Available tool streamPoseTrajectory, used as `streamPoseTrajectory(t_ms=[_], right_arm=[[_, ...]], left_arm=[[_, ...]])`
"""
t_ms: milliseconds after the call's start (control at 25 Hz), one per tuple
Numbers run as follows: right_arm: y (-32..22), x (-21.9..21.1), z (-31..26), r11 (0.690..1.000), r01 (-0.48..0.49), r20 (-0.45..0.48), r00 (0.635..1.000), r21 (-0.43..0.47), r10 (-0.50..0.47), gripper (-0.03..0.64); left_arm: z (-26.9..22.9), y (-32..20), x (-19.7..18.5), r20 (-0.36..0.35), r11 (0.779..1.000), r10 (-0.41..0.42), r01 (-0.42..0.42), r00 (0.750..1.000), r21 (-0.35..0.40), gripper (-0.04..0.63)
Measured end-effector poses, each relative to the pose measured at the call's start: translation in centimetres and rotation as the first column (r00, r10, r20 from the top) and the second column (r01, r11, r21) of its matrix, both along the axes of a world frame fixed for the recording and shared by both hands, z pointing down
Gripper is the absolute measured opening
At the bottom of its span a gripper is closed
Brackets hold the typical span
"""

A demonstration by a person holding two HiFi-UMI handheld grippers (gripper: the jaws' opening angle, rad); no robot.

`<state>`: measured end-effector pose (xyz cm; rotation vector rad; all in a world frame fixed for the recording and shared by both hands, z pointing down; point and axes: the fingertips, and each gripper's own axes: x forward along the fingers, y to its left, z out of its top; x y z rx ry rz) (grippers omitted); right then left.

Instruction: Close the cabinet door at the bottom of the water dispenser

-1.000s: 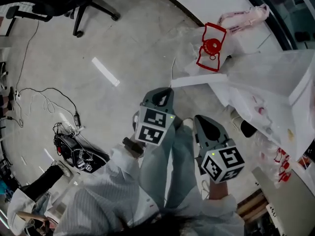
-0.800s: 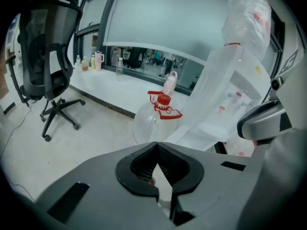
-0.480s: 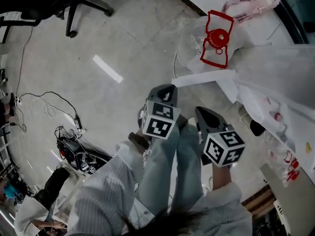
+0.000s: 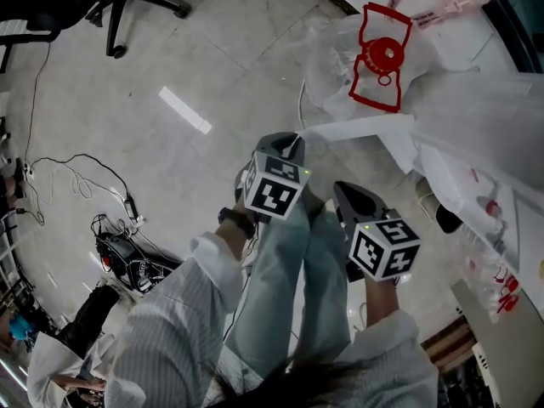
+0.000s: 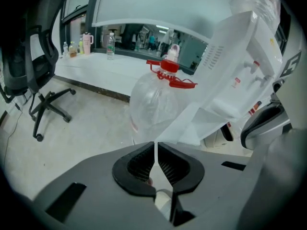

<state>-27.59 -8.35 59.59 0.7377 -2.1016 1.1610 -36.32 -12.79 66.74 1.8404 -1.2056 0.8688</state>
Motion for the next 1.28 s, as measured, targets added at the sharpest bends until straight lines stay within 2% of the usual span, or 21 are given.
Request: streamPoseTrajectory(t_ms=[80, 160, 400, 600, 720, 960, 1280], right_arm=[[0.2, -0.1, 0.3, 1.0, 0.006, -0.001, 1.0, -0.005, -0.006, 0.014], [0.4, -0.2, 0.5, 1.0, 0.01, -0.001, 1.0, -0.008, -0.011, 0.014], [0.9, -0.1, 0.7, 1.0, 0.001, -0.003, 1.0, -0.015, -0.001, 0.014], [1.7, 0.6, 0.9, 1.0, -0.011, -0.017, 1.0, -0.023, 0.011, 0.014], [2.2, 1.0, 1.1, 0.999, -0.022, -0.025, 0.999, -0.026, 0.021, 0.014], [2.7, 1.8, 1.2, 0.998, -0.06, -0.04, 0.997, -0.028, 0.059, 0.014], [4.5, 2.3, 0.8, 0.999, -0.047, -0.032, 0.998, -0.027, 0.046, 0.014]], left_arm=[[0.7, 0.0, 0.1, -0.006, 1.0, 0.02, -0.02, 1.0, -0.014, 0.024], [1.4, -0.1, 0.2, -0.015, 0.999, 0.04, -0.041, 0.999, -0.027, 0.082], [3.4, -0.4, 1.0, -0.049, 0.986, 0.152, -0.155, 0.987, -0.062, 0.19], [4.4, -0.3, 1.6, -0.053, 0.976, 0.193, -0.197, 0.98, -0.091, 0.192], [4.5, -0.1, 1.6, -0.032, 0.977, 0.195, -0.197, 0.98, -0.081, 0.19], [4.6, 2.3, 3.0, -0.039, 0.971, 0.222, -0.224, 0.974, -0.086, 0.19], [4.9, 5.7, 5.3, -0.075, 0.973, 0.194, -0.201, 0.978, -0.113, 0.181]])
